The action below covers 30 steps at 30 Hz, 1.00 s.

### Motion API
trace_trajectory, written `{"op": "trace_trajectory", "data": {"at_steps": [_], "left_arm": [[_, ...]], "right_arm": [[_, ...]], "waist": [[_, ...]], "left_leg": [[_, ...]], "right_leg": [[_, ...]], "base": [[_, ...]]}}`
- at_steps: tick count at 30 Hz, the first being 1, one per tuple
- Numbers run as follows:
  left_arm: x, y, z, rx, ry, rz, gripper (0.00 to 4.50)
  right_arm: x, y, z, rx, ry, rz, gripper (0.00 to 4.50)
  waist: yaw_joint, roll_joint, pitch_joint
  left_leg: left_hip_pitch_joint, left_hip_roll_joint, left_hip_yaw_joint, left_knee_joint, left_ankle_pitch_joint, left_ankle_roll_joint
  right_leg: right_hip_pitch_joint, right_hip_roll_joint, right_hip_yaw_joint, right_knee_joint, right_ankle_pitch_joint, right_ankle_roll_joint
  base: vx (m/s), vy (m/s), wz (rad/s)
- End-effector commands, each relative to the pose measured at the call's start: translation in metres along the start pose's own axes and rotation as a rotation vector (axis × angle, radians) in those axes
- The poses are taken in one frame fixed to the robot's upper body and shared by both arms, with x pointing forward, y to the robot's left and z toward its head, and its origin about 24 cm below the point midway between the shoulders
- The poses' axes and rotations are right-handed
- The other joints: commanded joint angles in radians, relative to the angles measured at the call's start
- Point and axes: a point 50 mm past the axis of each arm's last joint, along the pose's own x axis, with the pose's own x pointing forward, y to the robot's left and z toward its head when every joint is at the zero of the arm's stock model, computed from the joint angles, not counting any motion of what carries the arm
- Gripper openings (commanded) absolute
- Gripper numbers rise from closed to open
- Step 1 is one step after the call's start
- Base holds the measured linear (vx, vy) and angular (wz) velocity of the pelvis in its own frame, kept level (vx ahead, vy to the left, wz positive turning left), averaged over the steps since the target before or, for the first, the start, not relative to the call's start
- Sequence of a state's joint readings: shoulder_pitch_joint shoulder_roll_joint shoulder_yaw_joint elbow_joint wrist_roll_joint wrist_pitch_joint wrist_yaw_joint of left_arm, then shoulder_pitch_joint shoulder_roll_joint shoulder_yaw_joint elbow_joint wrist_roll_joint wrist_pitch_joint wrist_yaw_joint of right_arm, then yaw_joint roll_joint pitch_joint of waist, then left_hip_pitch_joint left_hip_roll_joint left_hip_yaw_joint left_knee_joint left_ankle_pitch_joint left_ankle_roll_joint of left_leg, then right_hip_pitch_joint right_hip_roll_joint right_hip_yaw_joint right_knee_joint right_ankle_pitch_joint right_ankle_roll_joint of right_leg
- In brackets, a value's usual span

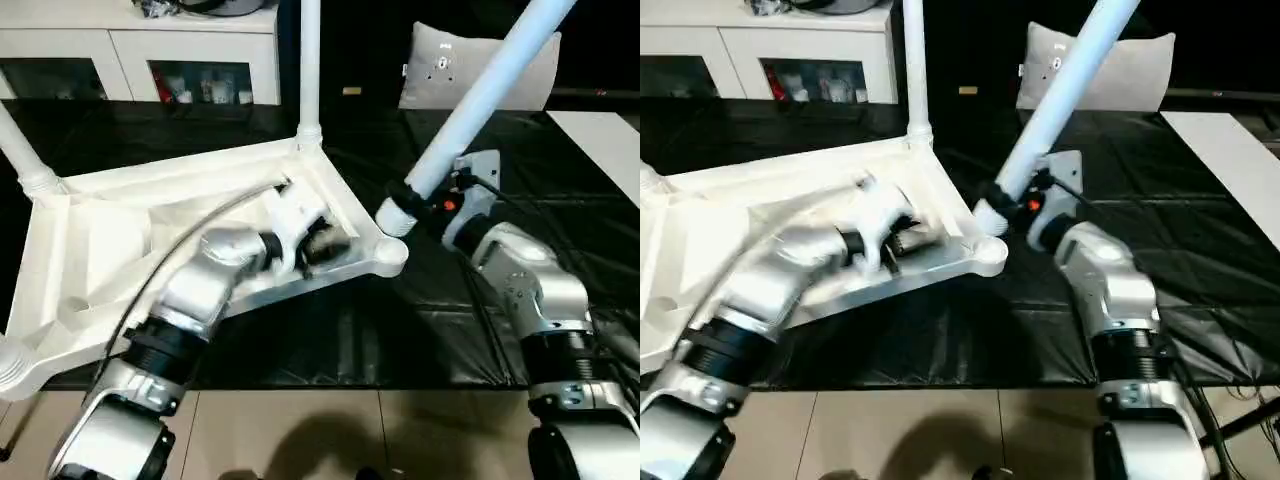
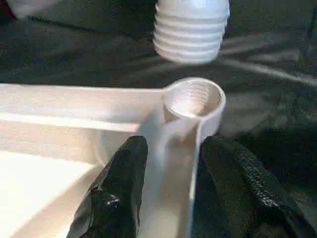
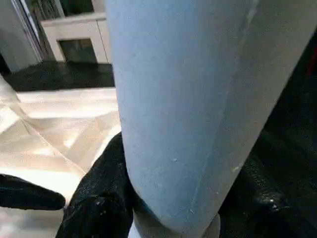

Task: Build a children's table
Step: Insert table leg to table base

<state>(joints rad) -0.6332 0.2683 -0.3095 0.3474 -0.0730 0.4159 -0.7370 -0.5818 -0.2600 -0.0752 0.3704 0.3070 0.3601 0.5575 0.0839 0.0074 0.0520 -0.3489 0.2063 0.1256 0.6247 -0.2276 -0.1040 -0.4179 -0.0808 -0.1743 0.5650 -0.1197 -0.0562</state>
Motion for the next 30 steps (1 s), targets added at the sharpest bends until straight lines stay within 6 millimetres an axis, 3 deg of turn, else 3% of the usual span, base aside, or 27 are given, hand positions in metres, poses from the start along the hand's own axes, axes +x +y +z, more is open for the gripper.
{"op": "trace_trajectory", "data": {"at_steps": [1,13,14,21,30], "left_arm": [[0.003,-0.002,-0.006,0.031,0.017,-0.013,1.92],[0.008,0.004,-0.025,0.058,0.107,-0.068,0.98],[0.008,0.004,-0.025,0.062,0.113,-0.075,0.72],[0.012,0.007,-0.03,0.103,0.171,-0.076,0.21],[0.009,0.009,-0.034,0.205,0.213,-0.108,0.0]], "right_arm": [[-0.001,0.003,0.0,-0.022,0.02,0.021,1.87],[-0.005,0.009,-0.005,0.009,0.041,0.072,1.87],[-0.005,0.01,-0.005,0.003,0.04,0.076,1.87],[-0.006,0.01,-0.006,-0.02,0.053,0.077,1.87],[-0.004,0.013,-0.008,-0.063,0.086,0.118,1.87]], "waist": [[-0.003,0.004,-0.085],[0.0,0.01,-0.085],[0.0,0.012,-0.086],[0.001,0.01,-0.085],[0.001,0.009,-0.084]], "left_leg": [[-0.013,0.008,0.018,-0.068,-0.044,0.069],[-0.008,0.012,0.016,-0.07,-0.062,0.065],[-0.007,0.013,0.016,-0.07,-0.063,0.064],[-0.009,0.011,0.017,-0.07,-0.069,0.061],[-0.008,0.012,0.016,-0.071,-0.082,0.057]], "right_leg": [[0.086,-0.064,0.052,-0.072,-0.381,-0.015],[0.083,-0.064,0.05,-0.074,-0.382,-0.019],[0.083,-0.065,0.051,-0.074,-0.38,-0.021],[0.085,-0.066,0.05,-0.076,-0.389,-0.017],[0.086,-0.067,0.047,-0.079,-0.401,-0.013]], "base": [[0.0,0.0,0.0],[0.0,0.0,0.0],[0.0,0.0,0.0],[0.0,0.0,0.0],[0.0,0.0,0.0]]}}
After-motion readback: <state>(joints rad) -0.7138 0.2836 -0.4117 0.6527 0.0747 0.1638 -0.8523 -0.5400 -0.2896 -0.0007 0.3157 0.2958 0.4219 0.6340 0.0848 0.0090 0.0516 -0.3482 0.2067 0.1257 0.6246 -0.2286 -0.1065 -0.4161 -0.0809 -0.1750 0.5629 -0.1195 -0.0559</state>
